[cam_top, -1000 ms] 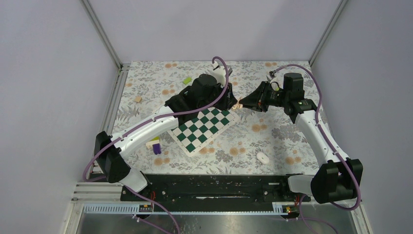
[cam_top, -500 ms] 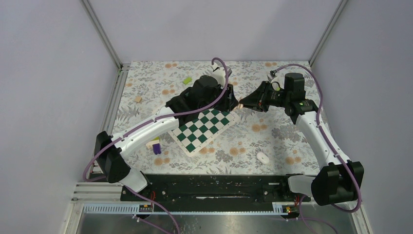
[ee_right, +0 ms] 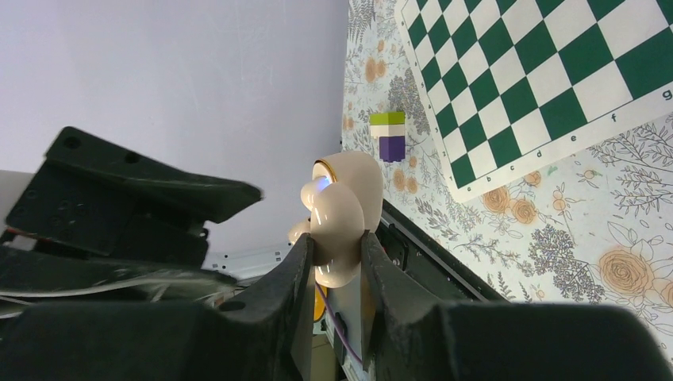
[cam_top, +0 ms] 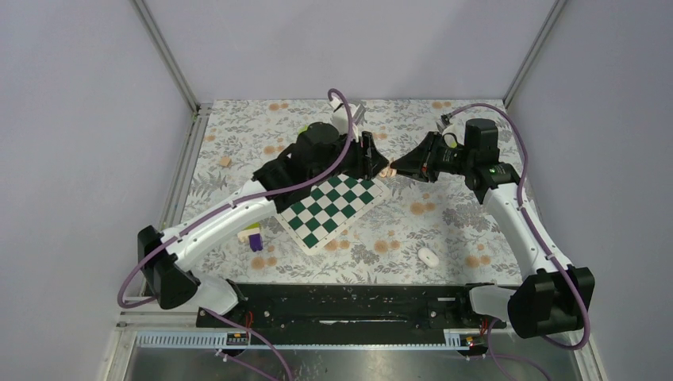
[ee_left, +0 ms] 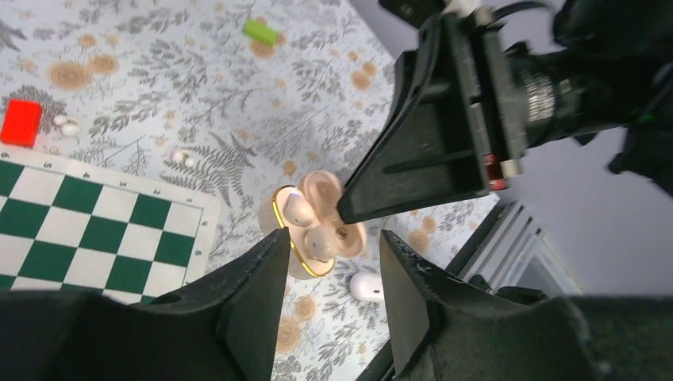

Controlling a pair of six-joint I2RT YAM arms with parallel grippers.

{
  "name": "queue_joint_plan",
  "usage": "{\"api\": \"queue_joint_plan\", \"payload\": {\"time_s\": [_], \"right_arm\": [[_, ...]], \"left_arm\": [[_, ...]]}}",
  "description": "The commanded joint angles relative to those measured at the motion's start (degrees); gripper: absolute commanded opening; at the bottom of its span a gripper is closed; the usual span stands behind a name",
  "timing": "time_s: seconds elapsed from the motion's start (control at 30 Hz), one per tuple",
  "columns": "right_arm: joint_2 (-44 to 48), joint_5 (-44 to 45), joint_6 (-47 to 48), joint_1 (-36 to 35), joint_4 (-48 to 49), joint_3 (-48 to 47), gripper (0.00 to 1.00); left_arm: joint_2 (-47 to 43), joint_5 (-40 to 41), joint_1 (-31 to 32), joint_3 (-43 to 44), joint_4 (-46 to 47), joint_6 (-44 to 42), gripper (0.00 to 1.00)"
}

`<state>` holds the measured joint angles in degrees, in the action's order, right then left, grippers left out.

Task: Insert the wireless bluetooth earbuds into the charging case
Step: Place the earbud in the charging case.

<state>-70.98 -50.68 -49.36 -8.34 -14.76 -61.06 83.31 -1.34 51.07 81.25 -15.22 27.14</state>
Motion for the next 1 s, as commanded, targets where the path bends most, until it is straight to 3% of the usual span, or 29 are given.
{"api": "queue_joint_plan", "payload": {"time_s": [0.0, 0.47, 0.97], "right_arm": [[1.93, -1.88, -0.26, -0.54, 1.18, -1.08, 0.0], [2.33, -2.1, -0.41, -0.54, 1.02, -1.43, 0.0], [2.12, -1.71, -0.28, -0.54, 0.93, -1.34, 0.0]], "left_arm": [[-4.14, -0.04, 0.33, -0.05, 5.44, 1.69, 0.47], [0.73, 2.6, 0.28, 0.56, 1.47, 1.61, 0.37], [2.17, 1.61, 0.27, -0.36, 0.28, 1.9, 0.33]]}}
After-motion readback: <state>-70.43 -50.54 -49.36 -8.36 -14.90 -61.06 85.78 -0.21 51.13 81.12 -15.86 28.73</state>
